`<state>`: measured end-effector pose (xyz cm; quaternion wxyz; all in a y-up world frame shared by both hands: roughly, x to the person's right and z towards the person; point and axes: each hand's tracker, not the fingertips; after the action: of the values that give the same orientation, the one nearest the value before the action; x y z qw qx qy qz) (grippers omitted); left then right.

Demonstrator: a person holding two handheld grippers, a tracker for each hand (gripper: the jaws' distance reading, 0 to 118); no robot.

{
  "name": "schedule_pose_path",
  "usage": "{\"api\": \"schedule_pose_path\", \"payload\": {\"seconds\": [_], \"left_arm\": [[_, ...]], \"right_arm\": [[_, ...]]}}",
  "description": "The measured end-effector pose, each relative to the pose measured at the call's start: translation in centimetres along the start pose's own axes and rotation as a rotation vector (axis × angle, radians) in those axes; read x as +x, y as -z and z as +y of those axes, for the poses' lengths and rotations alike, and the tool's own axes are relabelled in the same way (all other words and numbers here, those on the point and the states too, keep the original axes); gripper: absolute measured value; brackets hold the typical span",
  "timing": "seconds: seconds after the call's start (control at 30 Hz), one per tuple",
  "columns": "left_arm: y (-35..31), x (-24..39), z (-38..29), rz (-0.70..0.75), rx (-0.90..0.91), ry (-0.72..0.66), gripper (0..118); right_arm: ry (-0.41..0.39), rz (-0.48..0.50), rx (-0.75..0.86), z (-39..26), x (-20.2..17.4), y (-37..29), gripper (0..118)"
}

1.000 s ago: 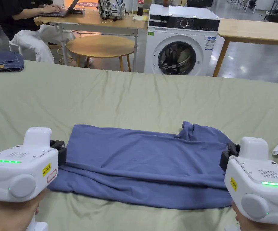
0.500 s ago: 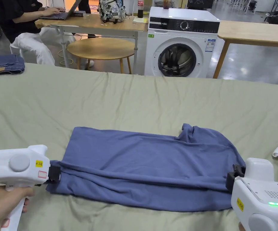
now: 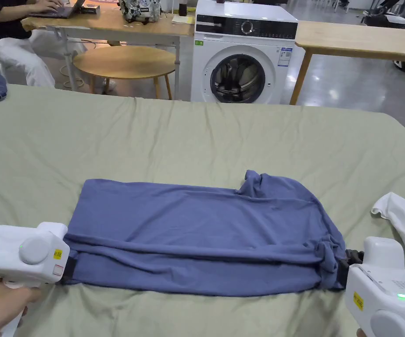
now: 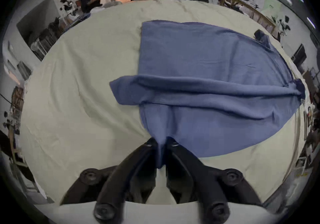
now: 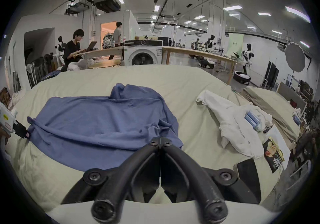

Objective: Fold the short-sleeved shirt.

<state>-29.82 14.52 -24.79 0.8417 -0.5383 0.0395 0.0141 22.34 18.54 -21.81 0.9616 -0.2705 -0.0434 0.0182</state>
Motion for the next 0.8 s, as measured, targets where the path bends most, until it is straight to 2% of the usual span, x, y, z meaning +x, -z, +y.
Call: {"api": "schedule_pose_path", "payload": {"seconds": [0.2, 0.33, 0.37, 0.4, 0.43, 0.47, 0.5, 0.73, 0.8], "left_arm": [[-1.9, -1.3, -0.8, -0.045, 0.081, -0.036, 1], [-3.2, -1.6, -1.4, -0.057, 0.129, -0.031, 1], [-3.5, -1.7, -1.6, -0.061, 0.135, -0.031, 1], [-3.8, -1.8, -1.7, -0.064, 0.141, -0.033, 1], [-4.0, -1.9, -1.7, -0.066, 0.145, -0.034, 1], [-4.0, -1.8, -1.6, -0.069, 0.149, -0.035, 1], [-4.0, -1.9, -1.7, -0.072, 0.151, -0.035, 1], [-3.4, -2.0, -1.8, -0.079, 0.142, -0.039, 1], [-3.1, -2.0, -1.9, -0.08, 0.136, -0.041, 1]], "right_arm": [[0.043, 0.016, -0.057, 1.2, 3.2, 0.8, 0], [0.001, 0.075, -0.18, 1.6, 4.2, 2.8, 2], [-0.028, 0.07, -0.207, 1.6, 4.1, 3.3, 13], [-0.037, 0.078, -0.214, 1.5, 4.0, 3.8, 41], [-0.041, 0.077, -0.219, 1.3, 4.0, 4.3, 64], [-0.053, 0.086, -0.245, 1.2, 3.8, 4.9, 80], [-0.061, 0.098, -0.272, 1.1, 3.6, 5.5, 83], [-0.157, 0.078, -0.404, -1.0, 2.7, 10.3, 83], [-0.142, 0.076, -0.437, -1.7, 2.7, 11.4, 83]]}}
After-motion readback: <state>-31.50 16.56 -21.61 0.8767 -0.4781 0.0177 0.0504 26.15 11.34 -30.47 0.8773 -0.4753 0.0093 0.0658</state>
